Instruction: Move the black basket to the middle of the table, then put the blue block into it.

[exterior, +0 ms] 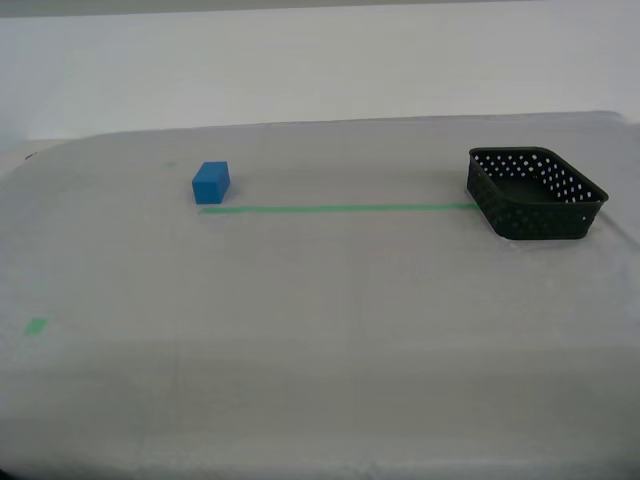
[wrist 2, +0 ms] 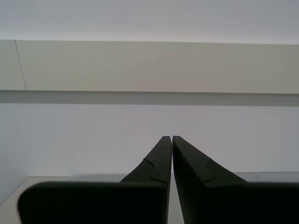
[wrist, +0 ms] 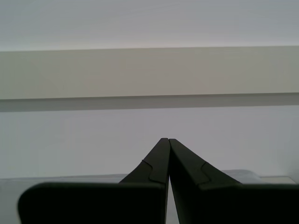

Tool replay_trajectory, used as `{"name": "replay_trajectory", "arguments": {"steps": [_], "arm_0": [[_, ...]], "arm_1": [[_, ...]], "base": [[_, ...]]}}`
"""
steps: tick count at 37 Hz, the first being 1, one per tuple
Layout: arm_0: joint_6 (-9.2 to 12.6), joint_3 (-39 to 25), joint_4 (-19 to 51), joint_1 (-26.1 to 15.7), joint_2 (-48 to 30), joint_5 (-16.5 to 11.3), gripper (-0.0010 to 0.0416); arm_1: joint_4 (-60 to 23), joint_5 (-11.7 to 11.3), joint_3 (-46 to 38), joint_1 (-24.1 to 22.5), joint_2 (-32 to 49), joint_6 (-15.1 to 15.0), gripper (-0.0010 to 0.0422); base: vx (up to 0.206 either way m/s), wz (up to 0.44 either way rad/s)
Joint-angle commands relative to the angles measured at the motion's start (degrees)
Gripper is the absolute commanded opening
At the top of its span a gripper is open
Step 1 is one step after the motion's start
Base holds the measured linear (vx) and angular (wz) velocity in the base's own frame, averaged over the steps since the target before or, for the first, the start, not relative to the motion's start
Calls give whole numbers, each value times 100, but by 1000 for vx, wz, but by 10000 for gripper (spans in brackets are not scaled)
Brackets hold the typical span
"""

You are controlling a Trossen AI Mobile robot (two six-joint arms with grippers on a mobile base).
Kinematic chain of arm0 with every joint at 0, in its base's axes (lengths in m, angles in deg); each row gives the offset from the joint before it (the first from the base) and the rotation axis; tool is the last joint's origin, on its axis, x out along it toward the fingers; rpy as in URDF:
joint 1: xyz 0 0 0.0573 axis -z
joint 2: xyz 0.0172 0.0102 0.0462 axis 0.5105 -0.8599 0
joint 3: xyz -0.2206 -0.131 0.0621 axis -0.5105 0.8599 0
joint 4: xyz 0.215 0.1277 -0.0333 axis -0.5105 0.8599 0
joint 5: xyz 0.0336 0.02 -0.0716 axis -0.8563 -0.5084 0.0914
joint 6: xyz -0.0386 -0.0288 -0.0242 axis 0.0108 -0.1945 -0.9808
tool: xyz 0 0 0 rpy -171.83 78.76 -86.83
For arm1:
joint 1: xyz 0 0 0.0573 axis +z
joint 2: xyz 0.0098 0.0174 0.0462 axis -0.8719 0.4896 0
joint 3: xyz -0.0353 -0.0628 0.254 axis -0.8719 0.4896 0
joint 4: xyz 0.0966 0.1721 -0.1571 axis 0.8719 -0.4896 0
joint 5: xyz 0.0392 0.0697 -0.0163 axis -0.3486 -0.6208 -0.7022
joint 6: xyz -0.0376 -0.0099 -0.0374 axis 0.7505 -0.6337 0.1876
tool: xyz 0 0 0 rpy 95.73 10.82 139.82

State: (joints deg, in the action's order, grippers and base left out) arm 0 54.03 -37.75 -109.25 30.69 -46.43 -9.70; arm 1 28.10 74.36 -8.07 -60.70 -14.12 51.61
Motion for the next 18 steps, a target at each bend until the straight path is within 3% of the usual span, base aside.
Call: {"name": "replay_trajectory", "arguments": {"steps": [1,18], "arm_0": [[-4,-2,-15,-4,0,-11,0],[-2,-2,-17,-4,0,-11,1]], "arm_1": [[26,-4,-2,-2,-2,-9,0],[26,-4,-4,0,-2,-11,0]], "base": [[0,0],[0,0]]}}
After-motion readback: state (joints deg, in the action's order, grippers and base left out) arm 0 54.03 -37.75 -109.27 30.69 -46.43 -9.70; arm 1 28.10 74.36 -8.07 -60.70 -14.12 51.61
